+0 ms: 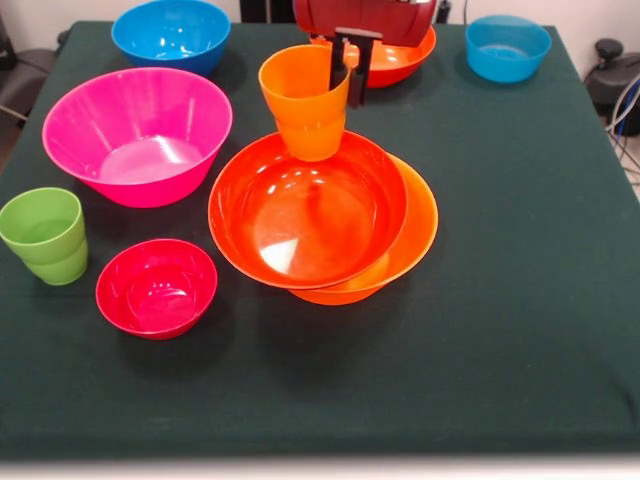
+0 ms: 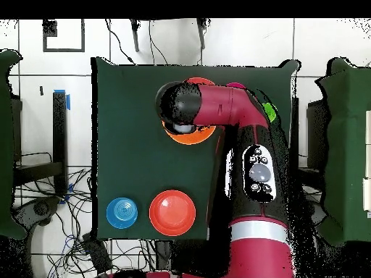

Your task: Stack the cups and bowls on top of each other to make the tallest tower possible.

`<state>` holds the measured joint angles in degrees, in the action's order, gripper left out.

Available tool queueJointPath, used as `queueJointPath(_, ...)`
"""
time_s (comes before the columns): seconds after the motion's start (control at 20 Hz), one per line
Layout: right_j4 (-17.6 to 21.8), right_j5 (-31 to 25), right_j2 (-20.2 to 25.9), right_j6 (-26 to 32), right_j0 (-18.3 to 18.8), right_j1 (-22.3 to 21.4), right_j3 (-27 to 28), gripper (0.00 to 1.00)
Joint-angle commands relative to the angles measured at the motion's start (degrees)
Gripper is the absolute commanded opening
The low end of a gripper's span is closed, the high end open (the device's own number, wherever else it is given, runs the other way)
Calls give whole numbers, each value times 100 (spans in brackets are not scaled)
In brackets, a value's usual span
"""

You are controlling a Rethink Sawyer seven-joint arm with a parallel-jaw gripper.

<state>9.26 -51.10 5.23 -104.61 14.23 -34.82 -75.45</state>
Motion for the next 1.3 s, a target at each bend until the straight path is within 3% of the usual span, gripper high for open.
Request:
queueJointPath(0.05,4,131,276,-466,-150,462,160,0)
queueJointPath(1.3,-128,-154,249,-431,-150,525,414,0)
